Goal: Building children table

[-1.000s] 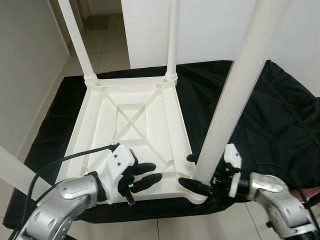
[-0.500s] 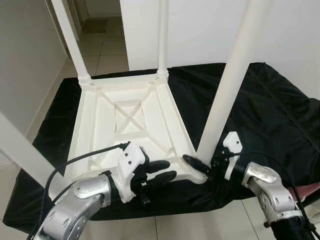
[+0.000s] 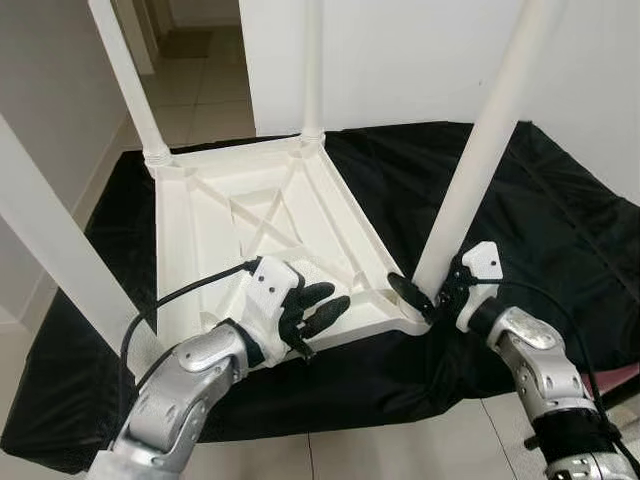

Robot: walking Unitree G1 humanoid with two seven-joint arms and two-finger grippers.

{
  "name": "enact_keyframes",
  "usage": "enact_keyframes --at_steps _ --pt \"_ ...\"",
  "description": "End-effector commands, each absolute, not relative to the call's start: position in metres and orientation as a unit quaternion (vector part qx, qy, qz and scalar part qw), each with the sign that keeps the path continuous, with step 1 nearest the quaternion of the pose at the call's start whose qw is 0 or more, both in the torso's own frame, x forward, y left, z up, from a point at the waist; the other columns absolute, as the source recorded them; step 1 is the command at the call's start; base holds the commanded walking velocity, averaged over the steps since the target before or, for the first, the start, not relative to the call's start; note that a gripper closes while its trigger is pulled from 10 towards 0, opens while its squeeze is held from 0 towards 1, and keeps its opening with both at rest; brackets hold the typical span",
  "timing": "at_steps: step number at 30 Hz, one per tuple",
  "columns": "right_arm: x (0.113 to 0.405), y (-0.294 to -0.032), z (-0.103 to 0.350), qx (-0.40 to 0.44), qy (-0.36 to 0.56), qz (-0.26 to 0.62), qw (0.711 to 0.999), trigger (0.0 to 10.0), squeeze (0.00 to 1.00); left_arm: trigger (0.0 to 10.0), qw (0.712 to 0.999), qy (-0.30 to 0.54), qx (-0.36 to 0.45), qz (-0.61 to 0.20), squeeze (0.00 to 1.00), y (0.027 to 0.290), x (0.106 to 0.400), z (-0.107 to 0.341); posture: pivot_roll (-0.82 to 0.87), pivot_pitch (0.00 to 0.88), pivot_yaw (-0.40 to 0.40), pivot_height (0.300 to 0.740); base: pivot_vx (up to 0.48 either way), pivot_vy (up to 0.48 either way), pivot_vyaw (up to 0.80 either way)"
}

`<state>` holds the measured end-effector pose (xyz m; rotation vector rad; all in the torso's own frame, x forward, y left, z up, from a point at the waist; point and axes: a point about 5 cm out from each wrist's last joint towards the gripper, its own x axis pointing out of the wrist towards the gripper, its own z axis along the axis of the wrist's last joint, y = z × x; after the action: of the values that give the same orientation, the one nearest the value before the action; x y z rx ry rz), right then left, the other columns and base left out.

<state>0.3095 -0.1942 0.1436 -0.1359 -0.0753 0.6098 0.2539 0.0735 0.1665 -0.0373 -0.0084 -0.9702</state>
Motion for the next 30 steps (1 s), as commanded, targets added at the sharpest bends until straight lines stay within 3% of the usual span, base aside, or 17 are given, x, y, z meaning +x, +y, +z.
enact_keyframes --at_steps 1,15,20,22,30 --pt "0.312 -0.193 0.143 -0.065 -0.037 0.295 0.953 10.0 0.0 10.0 0.889 0.012 -0.012 -0.458 0.0 0.074 0.256 0.162 -0.08 0.043 0.029 0.74 0.0 0.0 0.0" --pt "0.309 -0.186 0.146 -0.042 -0.068 0.276 0.958 10.0 0.0 10.0 0.885 0.035 -0.039 -0.463 0.0 0.064 0.253 0.155 -0.07 0.046 0.043 0.74 0.0 0.0 0.0" --pt "0.31 -0.193 0.146 -0.047 -0.072 0.257 0.963 10.0 0.0 10.0 0.888 0.03 -0.033 -0.458 0.0 0.066 0.251 0.157 -0.05 0.041 0.035 0.74 0.0 0.0 0.0" --pt "0.312 -0.209 0.148 -0.061 -0.072 0.223 0.97 10.0 0.0 10.0 0.897 0.021 -0.007 -0.442 0.0 0.07 0.25 0.156 -0.05 0.027 0.027 0.74 0.0 0.0 0.0" --pt "0.313 -0.217 0.148 -0.064 -0.07 0.209 0.973 10.0 0.0 10.0 0.899 0.028 -0.009 -0.436 0.0 0.067 0.249 0.154 -0.04 0.007 0.028 0.74 0.0 0.0 0.0"
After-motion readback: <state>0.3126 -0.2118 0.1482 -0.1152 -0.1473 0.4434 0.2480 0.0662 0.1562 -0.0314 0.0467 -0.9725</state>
